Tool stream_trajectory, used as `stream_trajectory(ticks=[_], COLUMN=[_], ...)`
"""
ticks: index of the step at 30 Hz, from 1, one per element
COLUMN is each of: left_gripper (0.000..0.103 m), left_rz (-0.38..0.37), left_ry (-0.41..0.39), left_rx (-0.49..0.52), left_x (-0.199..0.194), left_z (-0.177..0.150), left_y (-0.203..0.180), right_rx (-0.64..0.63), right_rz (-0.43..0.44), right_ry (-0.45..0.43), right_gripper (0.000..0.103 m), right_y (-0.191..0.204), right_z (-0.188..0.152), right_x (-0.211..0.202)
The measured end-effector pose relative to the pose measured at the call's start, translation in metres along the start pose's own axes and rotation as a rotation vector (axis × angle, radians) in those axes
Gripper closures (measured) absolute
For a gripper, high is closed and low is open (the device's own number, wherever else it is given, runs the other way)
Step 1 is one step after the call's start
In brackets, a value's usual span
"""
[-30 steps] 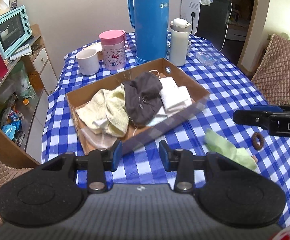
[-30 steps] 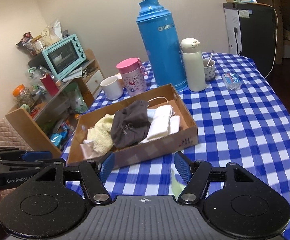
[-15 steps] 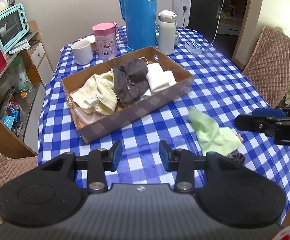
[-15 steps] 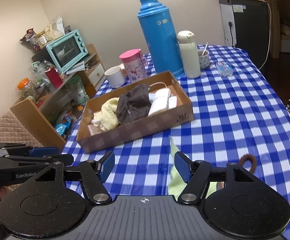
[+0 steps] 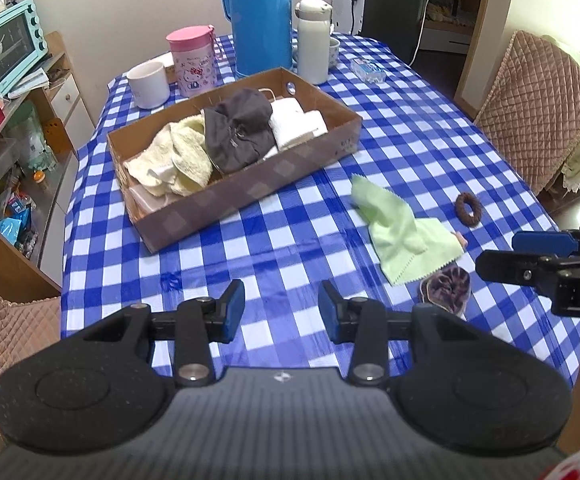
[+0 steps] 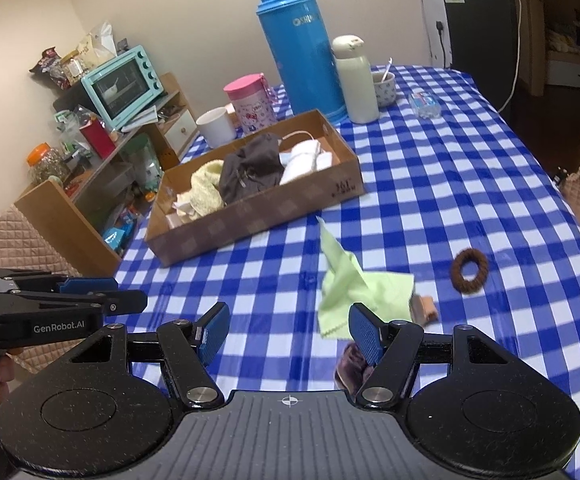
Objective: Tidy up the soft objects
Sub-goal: 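Move both tools back over the green cloth and purple scrunchie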
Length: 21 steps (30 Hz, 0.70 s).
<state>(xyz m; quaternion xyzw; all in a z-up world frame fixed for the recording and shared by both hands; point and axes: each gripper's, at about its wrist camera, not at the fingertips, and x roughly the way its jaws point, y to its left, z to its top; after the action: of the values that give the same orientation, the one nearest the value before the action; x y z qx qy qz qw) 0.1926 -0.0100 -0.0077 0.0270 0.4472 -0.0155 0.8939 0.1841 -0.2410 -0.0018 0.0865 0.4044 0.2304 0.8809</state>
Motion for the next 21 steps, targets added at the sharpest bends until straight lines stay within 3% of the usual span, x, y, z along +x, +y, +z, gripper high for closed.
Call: stream_trajectory(ticks=[21], left_gripper=[0.066], left_rz=[-0.068], left_ry=[0.095], left_rx=[0.068], left_x=[0.024], left_z=[-0.029], left_y=[-0.036], right_rx=[0.016], right_rz=[-0.083], right_ry=[0.085], right_gripper=[0.037], right_y=[-0.022], right_z=[-0.041], right_x=[0.002])
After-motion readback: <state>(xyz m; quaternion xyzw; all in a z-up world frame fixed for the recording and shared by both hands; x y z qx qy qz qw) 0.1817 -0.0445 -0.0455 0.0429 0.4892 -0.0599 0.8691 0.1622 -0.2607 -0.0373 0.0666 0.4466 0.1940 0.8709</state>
